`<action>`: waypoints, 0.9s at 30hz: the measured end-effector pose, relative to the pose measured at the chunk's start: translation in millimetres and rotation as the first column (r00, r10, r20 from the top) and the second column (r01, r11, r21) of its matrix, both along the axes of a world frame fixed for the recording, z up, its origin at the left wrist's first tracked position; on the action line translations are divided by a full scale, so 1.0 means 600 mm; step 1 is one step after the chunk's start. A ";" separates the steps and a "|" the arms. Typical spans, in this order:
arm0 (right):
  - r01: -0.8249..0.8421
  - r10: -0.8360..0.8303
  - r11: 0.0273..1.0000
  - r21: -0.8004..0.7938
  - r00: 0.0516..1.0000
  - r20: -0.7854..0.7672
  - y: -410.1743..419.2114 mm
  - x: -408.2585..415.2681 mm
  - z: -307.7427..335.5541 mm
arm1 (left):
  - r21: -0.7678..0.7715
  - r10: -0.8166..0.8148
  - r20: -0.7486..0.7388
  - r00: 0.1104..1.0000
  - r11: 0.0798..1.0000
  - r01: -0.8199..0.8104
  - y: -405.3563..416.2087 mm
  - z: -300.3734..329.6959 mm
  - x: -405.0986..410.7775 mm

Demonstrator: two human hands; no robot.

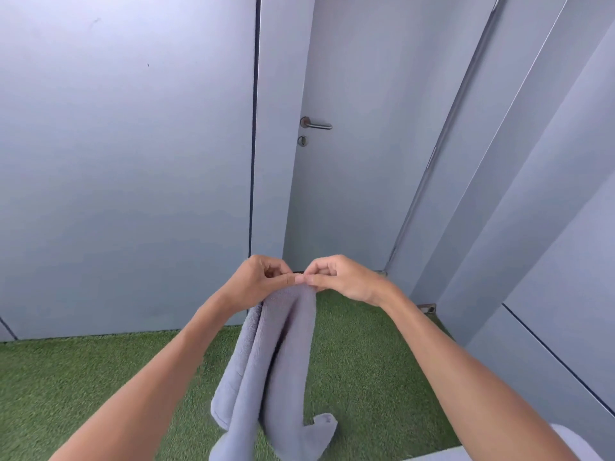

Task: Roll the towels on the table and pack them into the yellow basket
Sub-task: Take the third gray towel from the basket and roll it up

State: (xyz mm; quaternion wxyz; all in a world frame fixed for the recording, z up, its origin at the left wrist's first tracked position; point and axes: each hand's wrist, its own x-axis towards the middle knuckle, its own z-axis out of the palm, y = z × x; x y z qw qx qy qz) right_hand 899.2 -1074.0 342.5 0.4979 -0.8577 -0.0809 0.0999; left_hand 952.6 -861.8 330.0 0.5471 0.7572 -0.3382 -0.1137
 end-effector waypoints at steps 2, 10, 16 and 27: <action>0.046 -0.044 0.999 -0.027 0.997 0.065 -0.004 0.002 0.001 | 0.009 0.023 -0.016 1.000 1.000 -0.023 0.011 -0.007 0.000; 0.364 -0.325 0.907 -0.212 0.925 0.198 -0.138 -0.017 -0.005 | 0.062 0.094 -0.155 0.983 0.994 -0.086 0.115 -0.036 0.025; 0.160 -0.168 0.947 -0.280 0.986 -0.004 -0.069 -0.027 -0.041 | 0.029 0.050 -0.061 0.997 0.998 -0.048 0.081 0.018 0.003; -0.124 0.127 0.992 0.028 0.978 -0.165 0.024 -0.020 -0.008 | 0.106 -0.166 -0.119 0.979 0.978 0.179 0.054 -0.025 -0.017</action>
